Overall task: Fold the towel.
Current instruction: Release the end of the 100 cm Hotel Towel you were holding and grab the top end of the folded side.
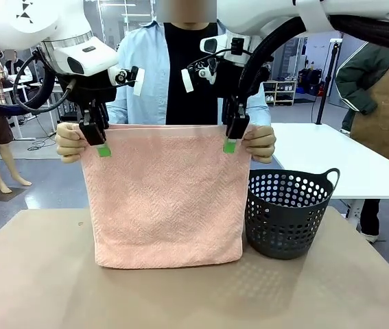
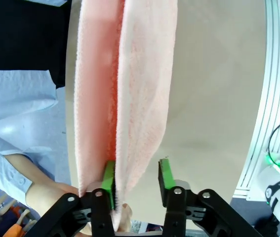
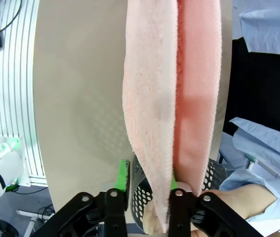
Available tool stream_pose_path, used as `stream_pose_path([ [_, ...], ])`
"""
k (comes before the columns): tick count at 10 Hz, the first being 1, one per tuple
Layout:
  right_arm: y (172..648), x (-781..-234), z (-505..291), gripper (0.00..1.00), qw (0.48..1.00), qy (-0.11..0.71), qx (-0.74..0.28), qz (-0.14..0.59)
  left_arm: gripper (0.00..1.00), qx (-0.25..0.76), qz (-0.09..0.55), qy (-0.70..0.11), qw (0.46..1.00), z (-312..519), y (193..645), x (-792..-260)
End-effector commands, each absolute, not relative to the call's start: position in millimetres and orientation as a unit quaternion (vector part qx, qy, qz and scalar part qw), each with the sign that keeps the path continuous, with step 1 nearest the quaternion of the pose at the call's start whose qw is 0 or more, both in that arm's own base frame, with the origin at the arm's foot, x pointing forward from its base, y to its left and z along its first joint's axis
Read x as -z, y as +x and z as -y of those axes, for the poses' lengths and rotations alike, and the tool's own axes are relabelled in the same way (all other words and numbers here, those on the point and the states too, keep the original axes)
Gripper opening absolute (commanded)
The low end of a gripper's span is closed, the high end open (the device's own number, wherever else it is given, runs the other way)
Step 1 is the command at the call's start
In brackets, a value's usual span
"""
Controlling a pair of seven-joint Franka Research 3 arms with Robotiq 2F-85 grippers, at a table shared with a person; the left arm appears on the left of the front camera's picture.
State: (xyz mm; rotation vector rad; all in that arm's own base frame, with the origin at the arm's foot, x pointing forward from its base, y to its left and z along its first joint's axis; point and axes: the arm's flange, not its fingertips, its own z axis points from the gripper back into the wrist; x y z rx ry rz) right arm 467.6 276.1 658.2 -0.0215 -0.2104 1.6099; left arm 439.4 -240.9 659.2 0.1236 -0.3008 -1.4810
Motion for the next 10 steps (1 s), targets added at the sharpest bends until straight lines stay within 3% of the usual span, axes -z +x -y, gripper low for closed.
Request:
stream_pose_path([
  [1,460.7,-663.3,-276.6,1.0,0.691,-0.015,-0.716,0.098,1.0,0.67,0.131,0.048,0.729,240.2,436.1,-664.6],
  [2,456.6,-671.5,-276.6,1.0,0.693,-0.02,-0.714,0.102,1.0,0.668,0.127,0.05,0.731,238.9,432.7,-671.1],
  [3,451.7,-683.3,-276.2,1.0,0.694,-0.03,-0.712,0.101,0.84,0.671,0.124,0.054,0.729,237.7,428.0,-683.3],
  [4,446.7,-700.7,-276.4,0.9,0.695,-0.046,-0.71,0.106,0.92,0.672,0.131,0.068,0.726,236.4,424.2,-702.2],
  [5,444.5,-716.0,-276.4,0.99,0.692,-0.055,-0.71,0.115,1.0,0.676,0.141,0.071,0.72,235.2,423.6,-717.9],
  [10,470.5,-736.5,-276.6,1.0,0.67,-0.066,-0.727,0.131,1.0,0.697,0.175,0.069,0.692,232.1,449.0,-739.1],
])
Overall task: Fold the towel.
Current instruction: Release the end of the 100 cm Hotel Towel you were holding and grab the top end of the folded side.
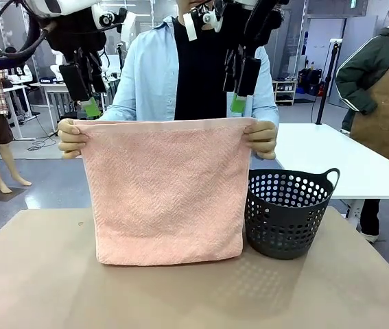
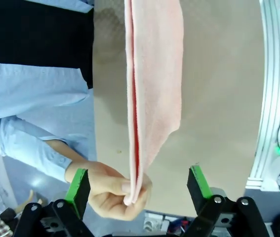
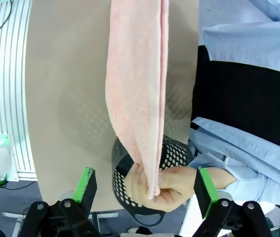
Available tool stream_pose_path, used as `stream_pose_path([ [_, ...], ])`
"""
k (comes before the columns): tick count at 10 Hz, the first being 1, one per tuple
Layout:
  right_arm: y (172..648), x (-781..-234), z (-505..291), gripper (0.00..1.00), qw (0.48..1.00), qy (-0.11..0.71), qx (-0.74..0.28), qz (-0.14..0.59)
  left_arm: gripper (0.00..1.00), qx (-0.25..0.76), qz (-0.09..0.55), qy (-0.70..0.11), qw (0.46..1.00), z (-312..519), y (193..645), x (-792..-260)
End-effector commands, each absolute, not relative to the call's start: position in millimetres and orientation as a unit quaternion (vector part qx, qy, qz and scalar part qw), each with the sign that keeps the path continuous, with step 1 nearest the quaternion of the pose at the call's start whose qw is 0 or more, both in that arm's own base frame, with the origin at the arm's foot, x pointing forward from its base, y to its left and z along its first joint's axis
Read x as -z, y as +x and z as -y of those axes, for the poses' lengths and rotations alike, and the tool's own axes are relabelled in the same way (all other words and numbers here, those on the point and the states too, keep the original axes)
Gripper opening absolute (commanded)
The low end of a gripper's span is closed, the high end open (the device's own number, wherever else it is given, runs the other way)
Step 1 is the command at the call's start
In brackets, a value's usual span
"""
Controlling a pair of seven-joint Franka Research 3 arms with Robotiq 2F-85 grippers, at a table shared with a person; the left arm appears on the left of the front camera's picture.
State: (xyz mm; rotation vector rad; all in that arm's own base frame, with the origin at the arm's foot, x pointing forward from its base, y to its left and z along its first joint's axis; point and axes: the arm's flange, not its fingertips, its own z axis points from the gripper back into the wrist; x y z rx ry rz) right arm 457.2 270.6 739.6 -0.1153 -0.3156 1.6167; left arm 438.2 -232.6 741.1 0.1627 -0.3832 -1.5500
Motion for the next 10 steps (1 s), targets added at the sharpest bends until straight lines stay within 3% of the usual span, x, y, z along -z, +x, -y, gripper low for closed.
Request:
stream_pose_path([
  [1,477.6,-730.8,-279.4,1.0,0.672,-0.063,-0.727,0.126,1.0,0.697,0.164,0.073,0.694,232.3,454.6,-732.2],
  [9,500.2,-671.2,-292.8,1.0,0.692,-0.025,-0.717,0.077,1.0,0.682,0.107,0.031,0.723,235.5,476.1,-667.5],
  [10,500.5,-670.3,-293.3,0.84,0.692,-0.023,-0.717,0.078,0.93,0.674,0.105,0.03,0.73,233.8,476.4,-666.7],
])
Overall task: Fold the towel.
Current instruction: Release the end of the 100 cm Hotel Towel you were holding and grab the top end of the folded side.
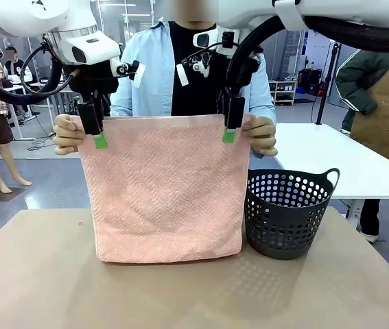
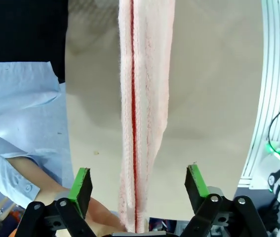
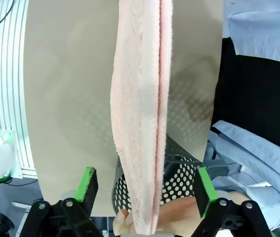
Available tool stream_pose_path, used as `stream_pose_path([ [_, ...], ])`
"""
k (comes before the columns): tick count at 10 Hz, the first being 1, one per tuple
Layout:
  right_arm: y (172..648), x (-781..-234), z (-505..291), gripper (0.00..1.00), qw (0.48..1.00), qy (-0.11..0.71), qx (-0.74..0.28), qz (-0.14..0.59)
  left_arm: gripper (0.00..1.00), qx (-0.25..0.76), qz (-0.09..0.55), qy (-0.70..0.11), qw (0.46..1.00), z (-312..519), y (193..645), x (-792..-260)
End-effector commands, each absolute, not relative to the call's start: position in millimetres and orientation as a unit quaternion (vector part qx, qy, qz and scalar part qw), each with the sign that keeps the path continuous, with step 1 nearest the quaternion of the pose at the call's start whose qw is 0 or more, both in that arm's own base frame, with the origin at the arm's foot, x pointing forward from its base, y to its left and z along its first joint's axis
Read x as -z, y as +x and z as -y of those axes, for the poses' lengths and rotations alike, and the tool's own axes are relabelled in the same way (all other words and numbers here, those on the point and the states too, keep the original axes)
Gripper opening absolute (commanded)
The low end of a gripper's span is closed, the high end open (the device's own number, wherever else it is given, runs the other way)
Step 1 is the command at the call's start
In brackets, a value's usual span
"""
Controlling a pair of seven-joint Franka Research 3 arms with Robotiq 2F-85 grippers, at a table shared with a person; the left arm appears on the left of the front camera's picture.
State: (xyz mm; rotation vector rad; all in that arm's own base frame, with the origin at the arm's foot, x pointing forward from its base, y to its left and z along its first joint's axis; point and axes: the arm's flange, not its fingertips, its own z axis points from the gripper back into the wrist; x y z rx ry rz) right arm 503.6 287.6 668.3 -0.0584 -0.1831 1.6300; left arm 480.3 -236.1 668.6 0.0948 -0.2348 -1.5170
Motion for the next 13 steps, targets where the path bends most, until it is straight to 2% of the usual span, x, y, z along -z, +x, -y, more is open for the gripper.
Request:
stream_pose_path([
  [1,501.5,-669.4,-293.9,0.4,0.69,-0.024,-0.719,0.078,0.41,0.679,0.109,0.03,0.725,233.3,475.9,-667.3],
  [2,502.0,-669.0,-294.0,0.24,0.69,-0.024,-0.72,0.076,0.35,0.681,0.108,0.032,0.724,233.9,475.8,-667.7],
  [3,502.4,-670.1,-293.4,0.0,0.691,-0.023,-0.718,0.078,0.0,0.684,0.106,0.035,0.721,234.5,475.5,-667.3],
  [5,502.7,-672.4,-292.9,0.0,0.693,-0.022,-0.716,0.079,0.0,0.683,0.105,0.033,0.722,235.4,476.6,-667.1],
  [6,503.7,-672.7,-292.8,0.02,0.695,-0.022,-0.714,0.079,0.15,0.683,0.105,0.031,0.722,235.7,477.2,-667.9],
  [7,503.7,-673.3,-293.0,0.0,0.697,-0.021,-0.713,0.079,0.05,0.683,0.105,0.031,0.722,235.0,477.5,-668.7],
  [8,503.8,-673.5,-293.4,0.0,0.696,-0.022,-0.713,0.079,0.0,0.683,0.104,0.031,0.722,234.4,477.5,-669.0],
  [12,502.1,-667.9,-292.4,0.0,0.693,-0.016,-0.718,0.063,0.0,0.686,0.107,0.028,0.719,231.6,476.5,-666.6],
  [13,503.6,-669.7,-288.3,0.0,0.686,-0.025,-0.723,0.083,0.0,0.683,0.106,0.042,0.721,236.0,480.2,-668.3],
])
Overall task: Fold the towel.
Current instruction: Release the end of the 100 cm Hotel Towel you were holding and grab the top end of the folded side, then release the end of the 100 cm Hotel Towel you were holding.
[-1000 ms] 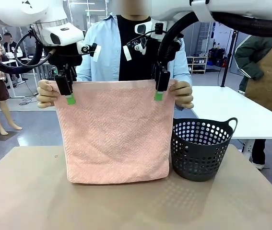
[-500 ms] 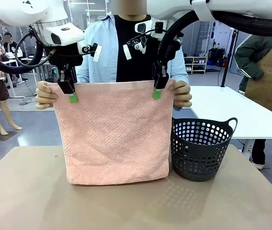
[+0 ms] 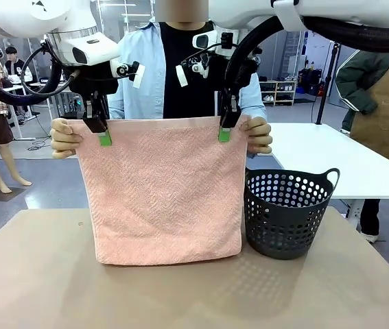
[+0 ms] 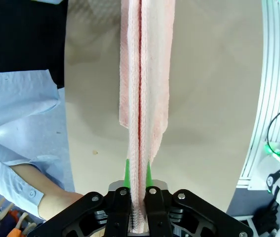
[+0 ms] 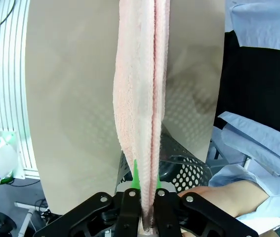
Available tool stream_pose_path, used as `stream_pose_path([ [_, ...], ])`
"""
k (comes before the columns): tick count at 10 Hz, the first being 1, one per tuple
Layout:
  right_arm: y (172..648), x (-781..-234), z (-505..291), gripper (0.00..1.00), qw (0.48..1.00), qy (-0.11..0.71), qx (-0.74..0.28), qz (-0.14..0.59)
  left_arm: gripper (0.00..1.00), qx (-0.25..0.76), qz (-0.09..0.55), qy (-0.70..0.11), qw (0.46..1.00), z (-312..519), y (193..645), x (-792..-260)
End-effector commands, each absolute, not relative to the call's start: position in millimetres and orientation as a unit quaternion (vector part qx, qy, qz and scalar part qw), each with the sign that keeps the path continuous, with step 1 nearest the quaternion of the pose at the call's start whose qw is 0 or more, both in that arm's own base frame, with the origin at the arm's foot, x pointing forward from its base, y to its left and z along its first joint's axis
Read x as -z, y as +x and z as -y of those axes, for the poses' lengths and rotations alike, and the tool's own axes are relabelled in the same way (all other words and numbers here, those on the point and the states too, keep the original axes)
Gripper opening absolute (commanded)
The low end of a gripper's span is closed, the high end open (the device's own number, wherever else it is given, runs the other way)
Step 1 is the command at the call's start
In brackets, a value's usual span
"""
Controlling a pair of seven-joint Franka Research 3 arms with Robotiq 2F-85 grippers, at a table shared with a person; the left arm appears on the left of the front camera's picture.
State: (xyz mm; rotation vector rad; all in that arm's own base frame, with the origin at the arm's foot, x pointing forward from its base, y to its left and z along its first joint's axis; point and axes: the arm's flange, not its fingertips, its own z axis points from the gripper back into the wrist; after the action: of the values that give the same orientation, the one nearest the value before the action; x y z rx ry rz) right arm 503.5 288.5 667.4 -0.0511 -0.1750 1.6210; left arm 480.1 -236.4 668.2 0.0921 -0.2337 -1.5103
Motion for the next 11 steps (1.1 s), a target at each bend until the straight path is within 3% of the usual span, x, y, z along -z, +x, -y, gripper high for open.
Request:
stream_pose_path([
  [1,503.6,-669.7,-288.3,0.0,0.686,-0.025,-0.723,0.083,0.0,0.683,0.106,0.042,0.721,236.0,480.2,-668.3],
  [11,503.6,-669.7,-288.3,0.0,0.686,-0.025,-0.723,0.083,0.0,0.683,0.106,0.042,0.721,236.0,480.2,-668.3],
])
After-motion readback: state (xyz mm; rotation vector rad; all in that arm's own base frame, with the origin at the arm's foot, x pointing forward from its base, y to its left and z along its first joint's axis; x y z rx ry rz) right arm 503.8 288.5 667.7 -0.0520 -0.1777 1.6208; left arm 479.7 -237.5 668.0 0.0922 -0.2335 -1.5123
